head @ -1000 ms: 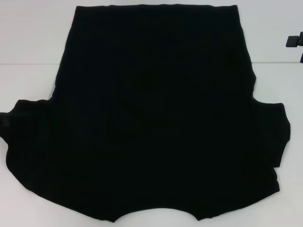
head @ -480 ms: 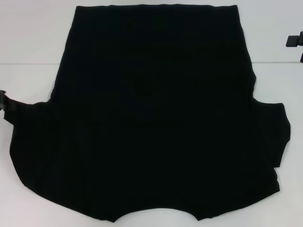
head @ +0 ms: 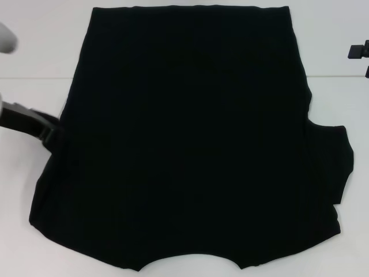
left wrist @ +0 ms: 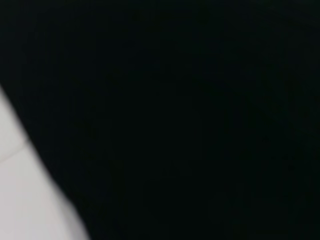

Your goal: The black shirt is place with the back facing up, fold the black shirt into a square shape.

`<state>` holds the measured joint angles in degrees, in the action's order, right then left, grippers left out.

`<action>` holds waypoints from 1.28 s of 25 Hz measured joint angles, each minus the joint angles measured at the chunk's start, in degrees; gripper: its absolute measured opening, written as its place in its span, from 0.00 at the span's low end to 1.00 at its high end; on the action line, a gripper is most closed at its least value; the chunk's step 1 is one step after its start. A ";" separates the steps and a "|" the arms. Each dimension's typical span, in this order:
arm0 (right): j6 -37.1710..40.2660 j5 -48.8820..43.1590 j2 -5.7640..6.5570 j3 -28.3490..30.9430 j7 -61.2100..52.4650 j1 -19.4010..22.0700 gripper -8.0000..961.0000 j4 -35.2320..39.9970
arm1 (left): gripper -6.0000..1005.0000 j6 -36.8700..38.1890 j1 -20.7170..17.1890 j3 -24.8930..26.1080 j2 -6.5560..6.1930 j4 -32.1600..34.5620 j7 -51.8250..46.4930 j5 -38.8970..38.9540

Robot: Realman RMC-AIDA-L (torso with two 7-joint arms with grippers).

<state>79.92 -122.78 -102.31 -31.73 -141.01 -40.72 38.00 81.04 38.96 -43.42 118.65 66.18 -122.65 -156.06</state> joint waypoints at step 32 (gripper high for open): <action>-0.83 -1.42 0.18 0.31 -0.23 -0.10 0.98 0.24 | 0.34 -0.11 -2.48 -6.55 1.89 0.58 -8.59 3.07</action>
<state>79.09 -124.20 -102.12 -31.42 -141.25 -40.82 38.24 80.93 36.47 -49.97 120.54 66.75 -131.24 -152.99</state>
